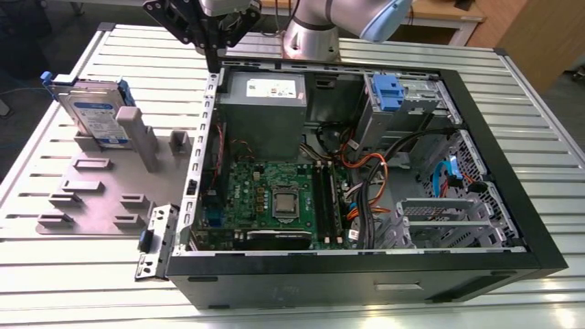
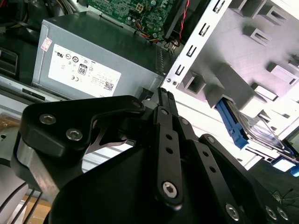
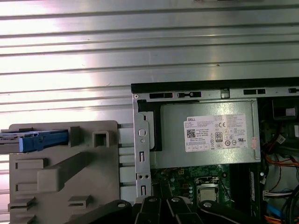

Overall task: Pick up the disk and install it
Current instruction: 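Reach for the disk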

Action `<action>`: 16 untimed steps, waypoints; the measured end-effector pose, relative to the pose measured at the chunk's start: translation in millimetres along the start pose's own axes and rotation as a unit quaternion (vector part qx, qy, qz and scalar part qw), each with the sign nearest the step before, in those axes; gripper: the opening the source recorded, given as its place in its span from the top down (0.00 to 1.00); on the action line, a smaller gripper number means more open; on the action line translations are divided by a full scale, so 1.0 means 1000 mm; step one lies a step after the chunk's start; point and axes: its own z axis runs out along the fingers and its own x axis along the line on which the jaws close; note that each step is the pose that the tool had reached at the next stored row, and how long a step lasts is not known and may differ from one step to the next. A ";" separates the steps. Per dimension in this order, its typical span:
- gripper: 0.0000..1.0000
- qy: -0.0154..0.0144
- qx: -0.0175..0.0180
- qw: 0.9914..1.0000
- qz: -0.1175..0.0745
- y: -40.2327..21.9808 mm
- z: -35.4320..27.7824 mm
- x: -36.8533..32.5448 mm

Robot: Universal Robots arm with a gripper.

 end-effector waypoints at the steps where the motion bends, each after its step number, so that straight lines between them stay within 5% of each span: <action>1: 0.89 0.000 0.000 1.000 0.000 0.0000 0.0000 0.0000; 16: 0.89 0.000 0.000 1.000 0.000 -0.0006 -0.0002 0.0081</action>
